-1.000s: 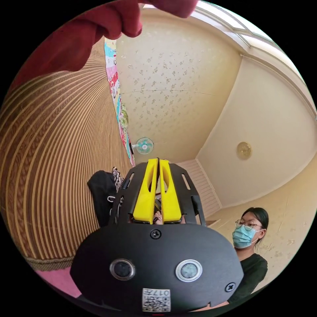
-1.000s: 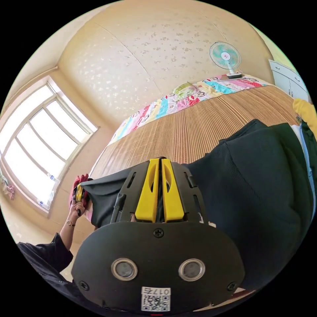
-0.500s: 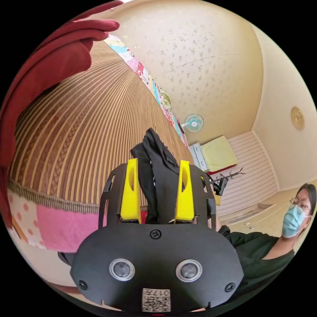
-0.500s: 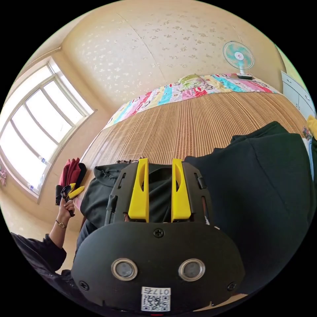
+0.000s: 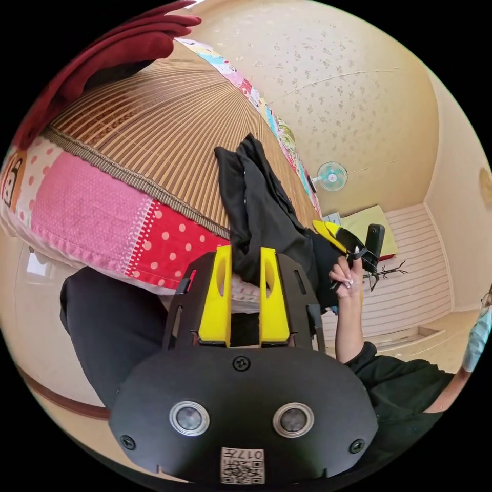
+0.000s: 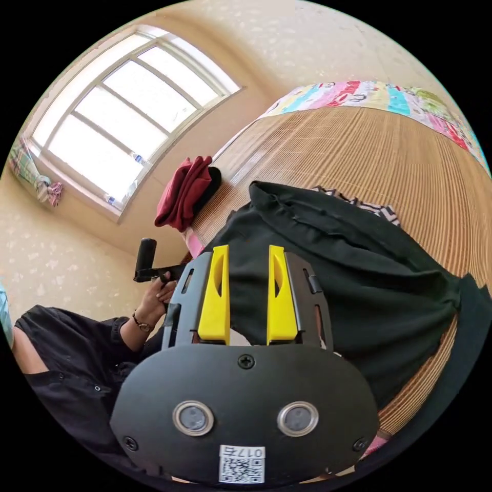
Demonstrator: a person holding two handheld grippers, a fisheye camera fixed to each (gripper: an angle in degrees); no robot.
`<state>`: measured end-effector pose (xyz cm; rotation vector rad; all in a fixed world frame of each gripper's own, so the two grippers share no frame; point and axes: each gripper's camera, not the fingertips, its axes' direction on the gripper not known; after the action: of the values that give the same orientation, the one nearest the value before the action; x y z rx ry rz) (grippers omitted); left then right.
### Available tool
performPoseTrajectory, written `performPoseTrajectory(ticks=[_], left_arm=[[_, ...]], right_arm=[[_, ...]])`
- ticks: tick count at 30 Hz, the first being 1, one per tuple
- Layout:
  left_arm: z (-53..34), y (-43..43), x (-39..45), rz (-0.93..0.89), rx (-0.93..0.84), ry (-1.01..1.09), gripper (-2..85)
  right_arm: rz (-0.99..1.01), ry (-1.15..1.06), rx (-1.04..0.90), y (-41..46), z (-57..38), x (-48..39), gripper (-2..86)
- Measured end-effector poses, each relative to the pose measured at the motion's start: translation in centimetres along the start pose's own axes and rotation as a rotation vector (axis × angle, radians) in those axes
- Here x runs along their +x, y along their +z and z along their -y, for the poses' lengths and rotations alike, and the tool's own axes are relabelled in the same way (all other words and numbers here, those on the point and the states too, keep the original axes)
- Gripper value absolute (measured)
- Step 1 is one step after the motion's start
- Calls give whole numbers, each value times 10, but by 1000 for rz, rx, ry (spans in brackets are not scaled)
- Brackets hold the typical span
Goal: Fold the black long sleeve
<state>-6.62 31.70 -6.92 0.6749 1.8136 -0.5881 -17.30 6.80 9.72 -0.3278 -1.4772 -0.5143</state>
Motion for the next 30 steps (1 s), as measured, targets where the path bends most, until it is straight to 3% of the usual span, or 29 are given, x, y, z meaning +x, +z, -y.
performPoseTrajectory(ticks=[7, 12, 15, 17, 18, 22, 26, 30], left_arm=[[-6, 2, 40, 49, 45, 132, 49], [-19, 12, 65, 62, 63, 198, 50], [-30, 12, 70, 82, 71, 229, 52], [-42, -1, 70, 26, 85, 297, 75], [-47, -7, 70, -12, 103, 328, 88], [-90, -45, 40, -175, 201, 415, 135], [-100, -39, -16, -198, 111, 307, 140], [-92, -27, -51, -301, 35, 224, 163]], right_arm=[[-30, -6, -343, 105, 102, -51, 181], [-306, -48, -628, 180, 124, -73, 197], [-481, -106, -724, 201, 116, -82, 148], [-574, -191, -665, 175, 103, -89, 63], [-575, -203, -642, 163, 100, -89, 60], [-383, -209, -296, 8, 65, -54, 45], [-202, -109, 90, -159, -19, 20, 39], [-163, 66, 263, -243, -105, 104, 39]])
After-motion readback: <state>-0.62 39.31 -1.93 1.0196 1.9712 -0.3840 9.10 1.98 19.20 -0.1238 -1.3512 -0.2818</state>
